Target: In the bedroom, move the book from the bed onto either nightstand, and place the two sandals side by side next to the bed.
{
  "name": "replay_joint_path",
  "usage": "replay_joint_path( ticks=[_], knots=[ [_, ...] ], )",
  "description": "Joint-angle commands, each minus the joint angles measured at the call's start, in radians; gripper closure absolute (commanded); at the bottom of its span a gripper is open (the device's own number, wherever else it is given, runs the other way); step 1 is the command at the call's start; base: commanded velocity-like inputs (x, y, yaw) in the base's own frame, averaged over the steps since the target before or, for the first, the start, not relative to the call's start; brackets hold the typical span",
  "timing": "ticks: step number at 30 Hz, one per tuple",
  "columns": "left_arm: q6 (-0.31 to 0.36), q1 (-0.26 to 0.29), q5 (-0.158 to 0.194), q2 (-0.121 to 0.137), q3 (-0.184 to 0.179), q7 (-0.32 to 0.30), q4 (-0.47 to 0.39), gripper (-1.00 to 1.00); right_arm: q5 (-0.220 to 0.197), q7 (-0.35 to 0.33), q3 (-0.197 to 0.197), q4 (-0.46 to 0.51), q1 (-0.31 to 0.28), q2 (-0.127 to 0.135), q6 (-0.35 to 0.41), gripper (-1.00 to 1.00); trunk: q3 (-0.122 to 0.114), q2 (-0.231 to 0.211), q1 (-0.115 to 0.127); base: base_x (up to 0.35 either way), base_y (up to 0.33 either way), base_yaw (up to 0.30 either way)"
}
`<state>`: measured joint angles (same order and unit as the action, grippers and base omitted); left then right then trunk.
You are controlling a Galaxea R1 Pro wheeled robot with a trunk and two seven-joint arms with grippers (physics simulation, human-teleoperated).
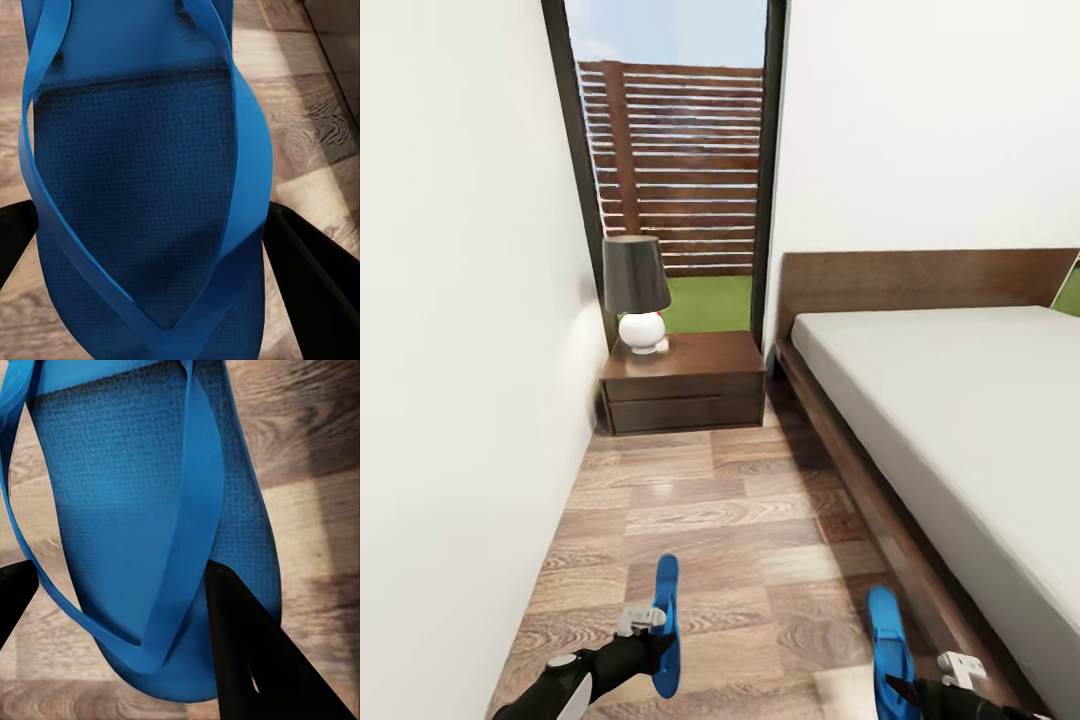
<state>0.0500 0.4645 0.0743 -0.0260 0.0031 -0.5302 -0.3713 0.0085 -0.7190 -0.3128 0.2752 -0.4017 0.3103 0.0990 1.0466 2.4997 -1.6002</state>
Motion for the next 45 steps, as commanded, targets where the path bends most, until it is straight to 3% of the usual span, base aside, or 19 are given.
replay_joint_path(
  ticks=[1, 6, 15, 20, 26, 31, 45],
  knots=[
    [0.005, 0.000, 0.007, 0.000, 0.000, -0.003, 0.000, 1.00, -0.001, -0.007, -0.008, 0.001, 0.000, 0.000, 0.012, 1.00, -0.002, -0.007, 0.004, 0.000, 0.000, 0.040],
    [0.005, 0.000, 0.007, -0.001, 0.000, -0.004, 0.000, 1.00, -0.001, -0.007, -0.008, 0.000, 0.000, 0.000, 0.012, 1.00, -0.018, -0.042, 0.023, 0.000, 0.000, 0.012],
    [-0.035, 0.000, 0.007, -0.005, 0.000, -0.002, 0.028, 1.00, 0.002, -0.004, -0.008, -0.112, 0.000, 0.000, 0.010, 1.00, -0.046, -0.105, 0.058, 0.000, 0.000, 0.000],
    [-0.051, 0.000, 0.005, -0.007, 0.000, 0.004, 0.052, 1.00, 0.002, 0.003, -0.007, -0.115, 0.000, 0.000, 0.010, 1.00, -0.062, -0.140, 0.077, 0.000, 0.000, 0.000],
    [-0.111, 0.000, 0.006, -0.008, 0.000, 0.094, 0.072, 1.00, 0.002, 0.033, -0.008, -0.116, 0.000, 0.000, 0.006, 1.00, -0.081, -0.182, 0.100, 0.000, 0.000, 0.000],
    [-0.118, 0.000, 0.007, -0.008, -0.001, 0.103, 0.076, 1.00, 0.001, 0.033, -0.008, -0.117, 0.000, 0.000, -0.056, 1.00, -0.096, -0.217, 0.119, 0.000, 0.000, 0.000],
    [-0.119, 0.000, 0.007, -0.008, 0.000, 0.103, 0.077, 1.00, -0.004, 0.035, -0.008, -0.117, 0.000, 0.000, -0.068, 1.00, -0.141, -0.315, 0.173, 0.000, 0.000, 0.007]
  ],
)
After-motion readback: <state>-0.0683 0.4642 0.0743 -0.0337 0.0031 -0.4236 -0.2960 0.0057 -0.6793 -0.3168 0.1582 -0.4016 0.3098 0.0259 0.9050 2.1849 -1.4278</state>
